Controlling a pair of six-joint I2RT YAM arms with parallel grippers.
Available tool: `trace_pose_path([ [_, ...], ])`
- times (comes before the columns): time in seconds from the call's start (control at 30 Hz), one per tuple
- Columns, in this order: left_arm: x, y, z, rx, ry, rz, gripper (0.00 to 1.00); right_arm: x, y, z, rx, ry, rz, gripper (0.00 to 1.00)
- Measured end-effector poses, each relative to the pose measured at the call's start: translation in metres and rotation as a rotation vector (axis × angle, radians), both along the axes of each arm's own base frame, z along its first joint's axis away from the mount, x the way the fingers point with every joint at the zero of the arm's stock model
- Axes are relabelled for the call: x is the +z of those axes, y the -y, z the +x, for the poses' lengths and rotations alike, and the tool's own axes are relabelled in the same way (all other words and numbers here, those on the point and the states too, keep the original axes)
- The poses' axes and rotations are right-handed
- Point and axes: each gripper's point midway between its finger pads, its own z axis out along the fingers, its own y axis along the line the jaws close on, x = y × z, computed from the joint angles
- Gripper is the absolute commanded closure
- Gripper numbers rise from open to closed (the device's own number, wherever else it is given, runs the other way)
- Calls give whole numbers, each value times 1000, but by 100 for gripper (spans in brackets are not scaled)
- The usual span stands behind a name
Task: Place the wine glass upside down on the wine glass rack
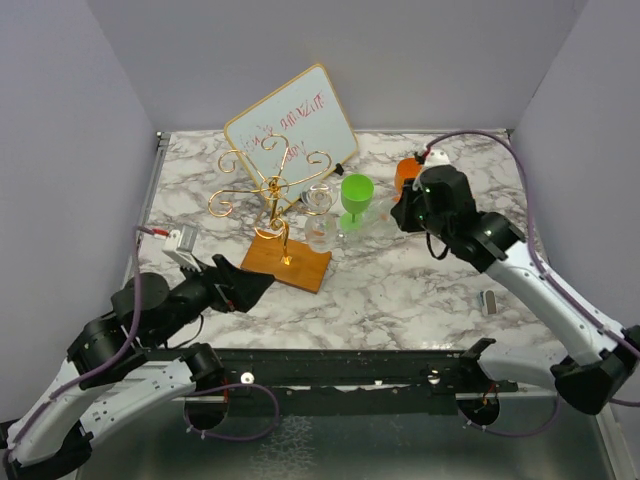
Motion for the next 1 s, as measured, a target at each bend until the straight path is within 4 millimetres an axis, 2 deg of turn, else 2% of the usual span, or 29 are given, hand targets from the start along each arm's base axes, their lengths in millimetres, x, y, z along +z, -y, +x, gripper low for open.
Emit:
trace_pose_path([
  [0.13, 55, -1, -15, -91, 135, -64, 1, 49, 15, -20, -5, 159, 129, 99],
  [0.17, 64, -2, -17, -103, 159, -73, 1, 51, 16, -22, -6, 165, 134, 99],
  [0.23, 84, -3, -20, -118, 204, -90, 1, 67, 24, -30, -16, 235, 187, 99],
  [0.33, 108, 4, -14, -118, 235, -106, 1, 90, 33, -39, -30, 335, 264, 99],
  [0.47, 137, 30, 3, -127, 255, -148, 1, 126, 38, -45, -36, 481, 385, 99],
  [0.6, 163, 63, 21, -147, 277, -230, 1, 173, 41, -48, -36, 630, 513, 99],
  [0.73, 195, 94, 42, -143, 295, -329, 6, 215, 46, -55, -34, 781, 634, 99],
  [0.87, 214, 122, 61, -141, 309, -436, 7, 239, 52, -62, -38, 883, 738, 99],
  [1.0, 231, 142, 76, -136, 308, -568, 8, 245, 54, -67, -37, 933, 839, 99],
])
